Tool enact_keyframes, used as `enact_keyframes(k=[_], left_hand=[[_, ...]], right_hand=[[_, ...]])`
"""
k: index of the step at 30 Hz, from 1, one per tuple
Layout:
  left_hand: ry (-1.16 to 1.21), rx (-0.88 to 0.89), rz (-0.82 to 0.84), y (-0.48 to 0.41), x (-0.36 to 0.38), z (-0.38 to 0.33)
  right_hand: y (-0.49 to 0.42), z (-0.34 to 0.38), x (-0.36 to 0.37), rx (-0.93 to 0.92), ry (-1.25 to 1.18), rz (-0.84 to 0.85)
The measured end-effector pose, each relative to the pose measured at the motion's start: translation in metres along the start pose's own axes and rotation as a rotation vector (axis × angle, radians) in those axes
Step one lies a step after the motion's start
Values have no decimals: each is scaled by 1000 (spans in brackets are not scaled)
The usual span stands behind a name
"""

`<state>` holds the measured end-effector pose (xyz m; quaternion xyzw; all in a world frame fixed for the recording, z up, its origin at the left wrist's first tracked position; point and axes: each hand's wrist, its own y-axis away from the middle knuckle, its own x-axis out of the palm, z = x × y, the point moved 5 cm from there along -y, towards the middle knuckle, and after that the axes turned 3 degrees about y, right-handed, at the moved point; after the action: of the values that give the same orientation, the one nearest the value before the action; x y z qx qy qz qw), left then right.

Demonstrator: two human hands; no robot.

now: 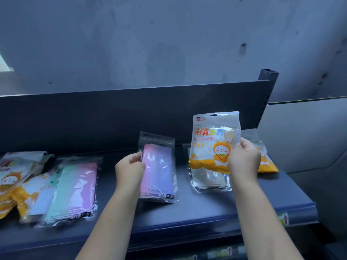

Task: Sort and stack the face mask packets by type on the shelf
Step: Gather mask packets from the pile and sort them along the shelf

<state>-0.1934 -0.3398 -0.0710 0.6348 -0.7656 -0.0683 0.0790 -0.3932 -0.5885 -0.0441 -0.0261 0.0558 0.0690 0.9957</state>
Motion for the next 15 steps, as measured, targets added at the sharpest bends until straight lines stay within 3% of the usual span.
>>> enact_keyframes(k=[8, 15], left_hand=[[-277, 119, -117, -13, -1, 0], [-280, 66, -127, -30, -7, 8]], right_hand=[[-16, -6, 7, 39, -41, 179], [-14, -4, 23, 58, -34, 252]])
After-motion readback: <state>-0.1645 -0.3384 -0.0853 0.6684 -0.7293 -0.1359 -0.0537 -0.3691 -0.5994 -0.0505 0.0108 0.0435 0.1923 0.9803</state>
